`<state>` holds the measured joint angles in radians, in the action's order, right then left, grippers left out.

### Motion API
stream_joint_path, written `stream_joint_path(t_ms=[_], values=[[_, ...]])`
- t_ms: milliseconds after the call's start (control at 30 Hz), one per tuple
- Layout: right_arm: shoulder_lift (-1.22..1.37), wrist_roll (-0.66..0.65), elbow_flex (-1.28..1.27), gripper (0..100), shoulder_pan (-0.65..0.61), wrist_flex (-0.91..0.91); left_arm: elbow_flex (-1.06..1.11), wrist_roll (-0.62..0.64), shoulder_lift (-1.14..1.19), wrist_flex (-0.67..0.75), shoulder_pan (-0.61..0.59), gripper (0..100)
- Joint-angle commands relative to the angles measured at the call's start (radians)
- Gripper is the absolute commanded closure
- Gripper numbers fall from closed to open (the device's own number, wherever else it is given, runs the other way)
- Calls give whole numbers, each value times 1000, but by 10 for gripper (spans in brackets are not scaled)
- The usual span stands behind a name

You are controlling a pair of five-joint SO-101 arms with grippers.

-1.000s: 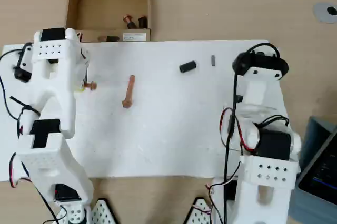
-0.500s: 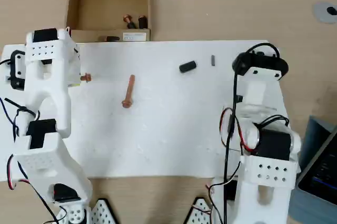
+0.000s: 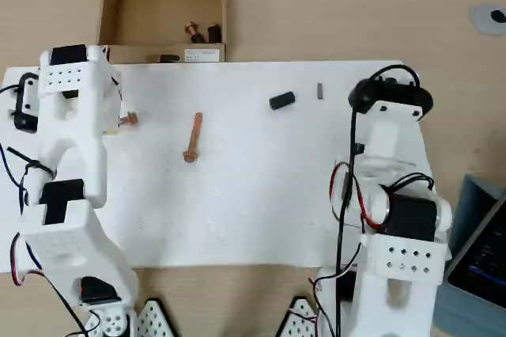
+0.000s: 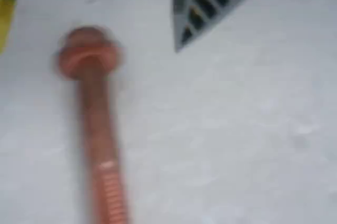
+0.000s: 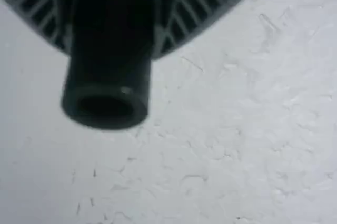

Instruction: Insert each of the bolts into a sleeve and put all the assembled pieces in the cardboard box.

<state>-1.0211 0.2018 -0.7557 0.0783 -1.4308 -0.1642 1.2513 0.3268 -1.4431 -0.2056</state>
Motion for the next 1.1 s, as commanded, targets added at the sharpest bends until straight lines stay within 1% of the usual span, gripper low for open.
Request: stream_joint_path(t_ms=[0,167,267,400,567,700,767,967,1033,1067], values=[[-25,6,-1,989,4,15,-57,-95,-19,-97,9,777],[-25,3,-1,989,2,17,-158,-344,-19,-247,8,778],[-24,2,-1,989,2,17,-224,-428,-19,-308,6,778],[-25,2,-1,989,2,17,-276,-514,-25,-311,-11,778],[-27,2,-1,989,2,12,-281,-621,-114,-311,-17,778],[-27,2,-1,989,2,12,-229,-763,-219,-311,-14,779],[-27,2,-1,989,2,12,-189,-875,-266,-311,-11,779],[-27,2,-1,989,2,12,-72,-1369,-305,-311,-17,779],[-27,2,-1,989,2,12,-37,-1508,-305,-310,-17,779],[-27,2,-1,989,2,12,-23,-1559,-305,-310,-17,779]])
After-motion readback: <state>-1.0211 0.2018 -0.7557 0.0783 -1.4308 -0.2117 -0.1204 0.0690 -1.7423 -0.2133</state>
